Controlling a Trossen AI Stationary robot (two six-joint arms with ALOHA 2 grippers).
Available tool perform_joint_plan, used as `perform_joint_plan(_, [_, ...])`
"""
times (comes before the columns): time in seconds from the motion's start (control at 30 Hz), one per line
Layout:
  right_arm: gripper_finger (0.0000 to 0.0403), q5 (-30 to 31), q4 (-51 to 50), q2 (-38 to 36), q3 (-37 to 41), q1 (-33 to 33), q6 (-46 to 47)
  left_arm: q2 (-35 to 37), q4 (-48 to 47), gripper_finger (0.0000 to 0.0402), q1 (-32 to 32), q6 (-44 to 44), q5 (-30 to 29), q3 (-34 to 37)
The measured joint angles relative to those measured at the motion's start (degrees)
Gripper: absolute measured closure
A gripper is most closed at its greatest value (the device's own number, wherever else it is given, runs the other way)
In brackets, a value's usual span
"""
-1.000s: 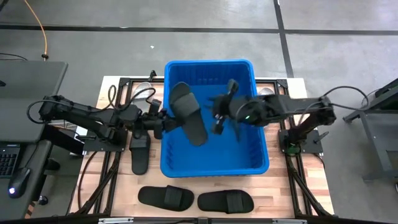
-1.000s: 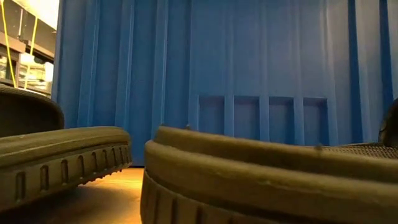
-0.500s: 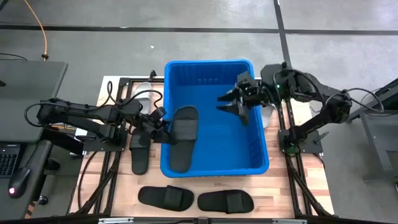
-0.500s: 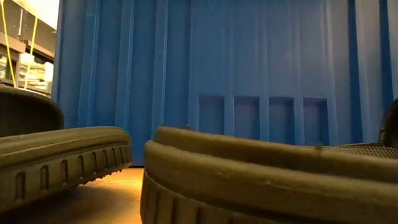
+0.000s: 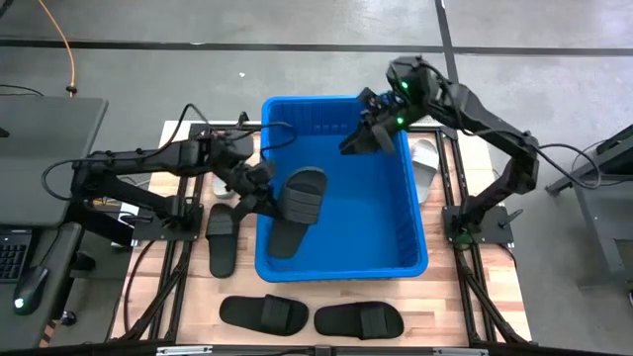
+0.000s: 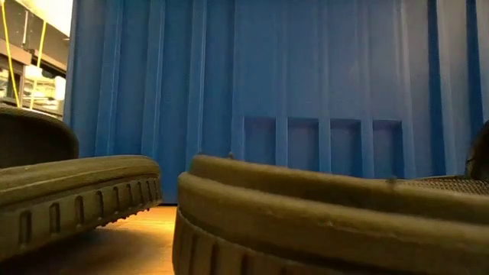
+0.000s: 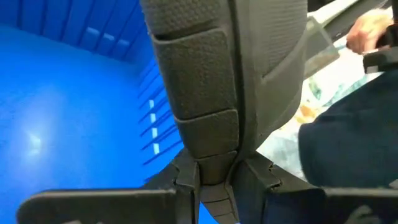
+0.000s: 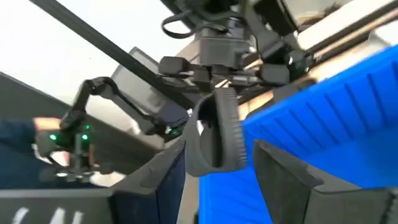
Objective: Pick and place slides into bin
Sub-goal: Put the black slipper into the bin
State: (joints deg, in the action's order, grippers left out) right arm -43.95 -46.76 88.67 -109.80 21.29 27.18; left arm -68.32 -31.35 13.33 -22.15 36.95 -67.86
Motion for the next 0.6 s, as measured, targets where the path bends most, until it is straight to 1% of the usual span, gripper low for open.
perform_joint_plan(0.1, [0.0228,-6.39,1.01,2.19,0.00,1.66,2.55,-3.06,-3.01,0.0352,0.61,3.02,-0.05,-4.10])
perform_joint_plan(0.23, [0.0227,-11.93,1.65,4.87,0.05,1.49,3.86,-6.78,-9.98,0.0352,0.58,7.07,-0.76,-9.02])
perform_joint_plan(0.3, [0.0226,-13.31,1.57,5.37,0.07,0.88,3.93,-7.90,-13.76,0.0352,0.58,9.11,-1.92,-10.84])
perform_joint_plan(0.4, [0.0226,-12.87,1.64,5.37,0.04,-0.40,3.82,-8.84,-16.40,0.0352,0.60,11.29,-2.10,-11.70])
perform_joint_plan(0.5, [0.0226,-7.89,1.30,5.37,0.04,-1.71,2.52,-8.90,-15.46,0.0352,0.60,11.40,-1.82,-11.76])
perform_joint_plan(0.6, [0.0226,-3.55,-1.48,5.37,0.04,-2.44,-0.33,-8.89,-14.80,0.0352,0.60,11.30,-1.66,-11.80])
